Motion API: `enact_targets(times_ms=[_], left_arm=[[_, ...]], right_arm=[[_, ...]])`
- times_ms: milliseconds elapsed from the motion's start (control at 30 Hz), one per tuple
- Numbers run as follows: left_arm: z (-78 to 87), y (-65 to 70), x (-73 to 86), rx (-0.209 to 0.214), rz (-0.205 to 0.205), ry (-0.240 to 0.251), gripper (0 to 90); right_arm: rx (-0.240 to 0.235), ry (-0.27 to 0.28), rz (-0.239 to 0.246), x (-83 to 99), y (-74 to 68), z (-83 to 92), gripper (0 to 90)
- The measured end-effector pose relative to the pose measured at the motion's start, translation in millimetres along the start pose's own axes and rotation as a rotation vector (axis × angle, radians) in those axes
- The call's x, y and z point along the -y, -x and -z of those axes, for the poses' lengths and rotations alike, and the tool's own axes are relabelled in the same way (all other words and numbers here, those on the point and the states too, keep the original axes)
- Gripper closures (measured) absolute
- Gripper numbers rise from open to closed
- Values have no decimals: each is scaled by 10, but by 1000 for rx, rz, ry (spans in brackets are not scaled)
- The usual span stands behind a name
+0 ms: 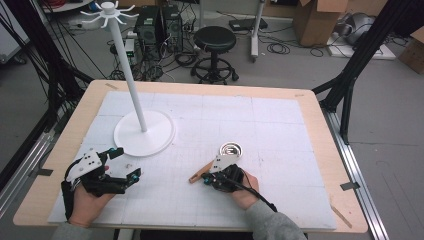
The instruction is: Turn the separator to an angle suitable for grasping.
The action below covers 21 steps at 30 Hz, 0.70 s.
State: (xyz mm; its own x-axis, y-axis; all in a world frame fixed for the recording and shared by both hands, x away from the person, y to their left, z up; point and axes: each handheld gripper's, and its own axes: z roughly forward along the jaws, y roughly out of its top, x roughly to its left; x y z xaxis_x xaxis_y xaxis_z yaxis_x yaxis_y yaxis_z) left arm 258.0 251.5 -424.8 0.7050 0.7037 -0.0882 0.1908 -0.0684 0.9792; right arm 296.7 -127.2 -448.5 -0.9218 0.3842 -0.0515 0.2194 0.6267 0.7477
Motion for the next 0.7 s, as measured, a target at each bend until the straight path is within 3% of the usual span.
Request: enact_targets(times_ms=[233, 367, 700], left_arm=[[11, -7, 2, -2, -1, 4, 17], [13, -2, 1, 0, -2, 6, 17], [17, -5, 3, -5, 0, 7, 17]], right_arm=[[1, 8, -11, -68, 19, -94, 900], [-24, 17, -50, -84, 58, -134, 900], [-2, 17, -46, -160, 71, -222, 900]])
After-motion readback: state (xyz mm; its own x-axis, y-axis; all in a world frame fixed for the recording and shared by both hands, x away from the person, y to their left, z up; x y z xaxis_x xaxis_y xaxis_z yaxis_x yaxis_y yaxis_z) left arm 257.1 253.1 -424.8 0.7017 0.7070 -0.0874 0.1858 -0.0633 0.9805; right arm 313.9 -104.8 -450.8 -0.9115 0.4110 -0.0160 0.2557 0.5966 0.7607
